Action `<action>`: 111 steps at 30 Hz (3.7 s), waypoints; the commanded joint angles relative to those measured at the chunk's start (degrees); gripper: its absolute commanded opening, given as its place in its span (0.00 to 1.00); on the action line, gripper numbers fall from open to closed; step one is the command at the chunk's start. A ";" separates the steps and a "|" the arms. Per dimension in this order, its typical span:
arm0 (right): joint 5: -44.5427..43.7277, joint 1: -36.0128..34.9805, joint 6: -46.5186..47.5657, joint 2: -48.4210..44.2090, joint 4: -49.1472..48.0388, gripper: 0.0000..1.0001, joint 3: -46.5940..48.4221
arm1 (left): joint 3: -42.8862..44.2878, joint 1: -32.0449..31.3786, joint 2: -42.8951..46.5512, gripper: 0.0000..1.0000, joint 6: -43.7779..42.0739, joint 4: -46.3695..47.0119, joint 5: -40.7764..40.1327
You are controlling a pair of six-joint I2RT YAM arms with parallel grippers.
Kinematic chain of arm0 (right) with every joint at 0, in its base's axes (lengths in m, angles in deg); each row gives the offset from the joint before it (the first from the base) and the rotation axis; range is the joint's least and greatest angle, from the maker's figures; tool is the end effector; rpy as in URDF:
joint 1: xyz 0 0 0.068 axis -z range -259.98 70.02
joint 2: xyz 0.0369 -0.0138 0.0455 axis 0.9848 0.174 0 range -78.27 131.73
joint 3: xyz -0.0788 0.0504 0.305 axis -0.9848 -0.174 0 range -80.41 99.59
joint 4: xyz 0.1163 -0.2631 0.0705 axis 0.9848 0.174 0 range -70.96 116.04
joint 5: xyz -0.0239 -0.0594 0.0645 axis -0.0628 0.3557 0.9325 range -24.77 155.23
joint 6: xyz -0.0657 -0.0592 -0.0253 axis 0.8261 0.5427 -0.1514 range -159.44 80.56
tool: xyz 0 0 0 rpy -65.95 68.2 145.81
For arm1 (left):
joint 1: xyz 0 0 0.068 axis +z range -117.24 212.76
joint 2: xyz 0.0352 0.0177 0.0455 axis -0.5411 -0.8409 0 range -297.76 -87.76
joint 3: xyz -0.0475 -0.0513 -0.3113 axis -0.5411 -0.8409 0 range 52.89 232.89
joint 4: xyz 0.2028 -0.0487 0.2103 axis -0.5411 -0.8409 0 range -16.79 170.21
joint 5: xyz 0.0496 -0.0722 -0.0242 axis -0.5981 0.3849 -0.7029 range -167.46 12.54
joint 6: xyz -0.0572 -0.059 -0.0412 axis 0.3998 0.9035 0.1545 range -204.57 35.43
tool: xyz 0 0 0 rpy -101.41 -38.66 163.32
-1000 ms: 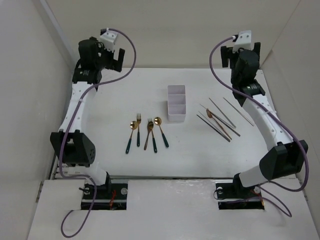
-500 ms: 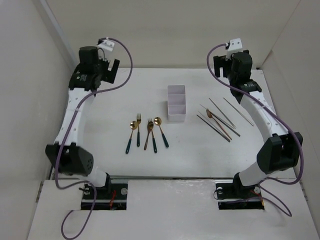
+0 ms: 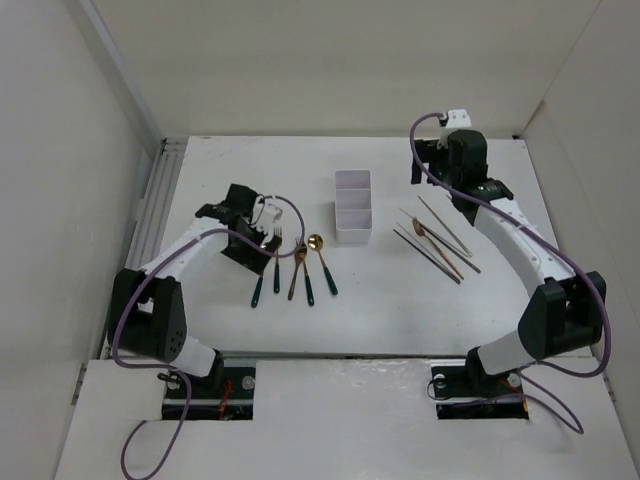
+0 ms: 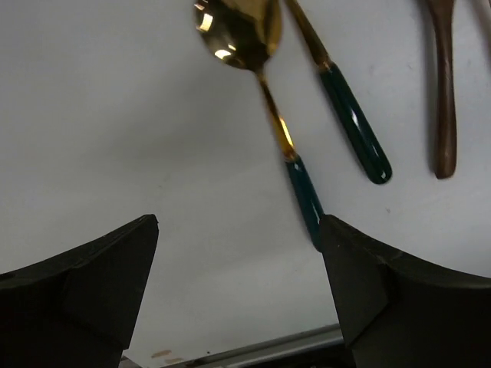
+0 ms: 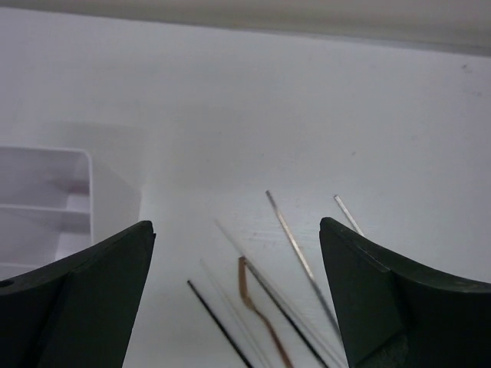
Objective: Sort the eating utensils into containers
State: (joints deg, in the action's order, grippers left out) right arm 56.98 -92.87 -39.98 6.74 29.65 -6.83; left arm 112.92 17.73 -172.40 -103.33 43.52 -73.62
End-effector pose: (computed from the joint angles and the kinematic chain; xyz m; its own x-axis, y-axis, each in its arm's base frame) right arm 0.4172 0.0833 0.3684 -0.3668 -0.0744 -0.9273 -0.0878 0.9951 -0.0451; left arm 0.3339 -0.0954 0.2237 -0.7089 0.5226 -0.4737 0.5468 0.8314 0.0989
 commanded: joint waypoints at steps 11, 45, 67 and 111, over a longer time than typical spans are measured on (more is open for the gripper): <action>-2.03 -7.15 -8.17 -3.10 2.22 0.93 -2.39 | -11.16 -7.39 3.18 0.72 -3.65 2.59 -1.03; -7.57 -6.63 -5.35 -0.29 2.05 0.94 2.98 | 7.19 0.09 -9.93 0.00 7.33 -2.86 -6.56; 23.73 3.57 -3.50 9.12 -6.83 0.93 9.65 | 34.73 -14.22 -13.88 0.00 10.59 44.04 1.44; 28.47 6.64 -7.29 8.59 -6.83 0.93 4.03 | 21.80 -21.10 -26.99 0.34 21.66 66.22 -9.47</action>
State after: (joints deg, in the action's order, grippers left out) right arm 84.41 -86.68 -47.00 16.27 25.67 -2.72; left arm 134.87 -3.34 -202.04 -83.05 106.19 -83.41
